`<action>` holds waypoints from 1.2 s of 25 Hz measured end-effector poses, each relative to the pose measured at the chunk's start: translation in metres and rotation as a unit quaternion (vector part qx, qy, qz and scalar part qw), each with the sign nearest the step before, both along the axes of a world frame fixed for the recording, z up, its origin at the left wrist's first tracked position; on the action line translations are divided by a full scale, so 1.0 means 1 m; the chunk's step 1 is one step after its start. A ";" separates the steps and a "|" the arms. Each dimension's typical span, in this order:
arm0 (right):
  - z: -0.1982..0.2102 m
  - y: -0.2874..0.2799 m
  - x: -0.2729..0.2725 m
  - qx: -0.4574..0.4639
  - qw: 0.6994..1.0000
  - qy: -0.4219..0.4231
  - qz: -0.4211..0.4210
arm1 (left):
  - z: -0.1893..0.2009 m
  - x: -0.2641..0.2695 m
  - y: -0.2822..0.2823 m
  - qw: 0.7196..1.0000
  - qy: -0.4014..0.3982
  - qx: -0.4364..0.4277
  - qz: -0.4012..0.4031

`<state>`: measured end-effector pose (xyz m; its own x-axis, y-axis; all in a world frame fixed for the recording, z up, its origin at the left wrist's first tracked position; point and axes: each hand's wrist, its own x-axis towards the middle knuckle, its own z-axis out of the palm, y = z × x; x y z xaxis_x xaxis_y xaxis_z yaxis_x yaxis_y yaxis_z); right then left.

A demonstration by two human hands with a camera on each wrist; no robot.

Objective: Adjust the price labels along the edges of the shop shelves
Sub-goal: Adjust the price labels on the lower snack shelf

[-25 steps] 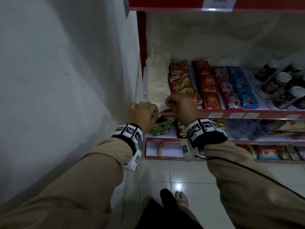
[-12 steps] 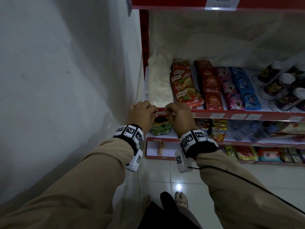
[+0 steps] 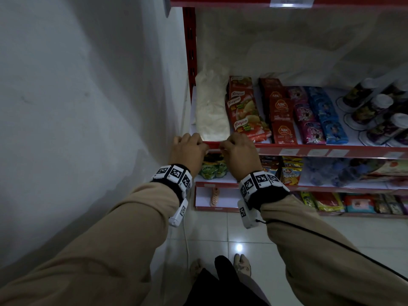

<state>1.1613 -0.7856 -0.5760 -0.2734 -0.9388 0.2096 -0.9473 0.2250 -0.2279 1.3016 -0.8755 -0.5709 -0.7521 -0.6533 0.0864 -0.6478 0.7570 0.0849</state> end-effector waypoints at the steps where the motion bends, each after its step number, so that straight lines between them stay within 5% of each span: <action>1: 0.000 0.001 0.000 -0.001 1.000 0.003 0.000 | 0.000 0.000 -0.001 1.000 -0.003 -0.001 -0.002; 19: -0.009 0.021 -0.007 -0.117 0.993 0.000 -0.004 | 0.003 0.006 0.006 0.998 0.054 -0.027 -0.005; 30: -0.033 0.089 -0.041 0.002 0.993 -0.101 0.063 | -0.027 0.004 0.065 0.991 0.062 -0.003 0.122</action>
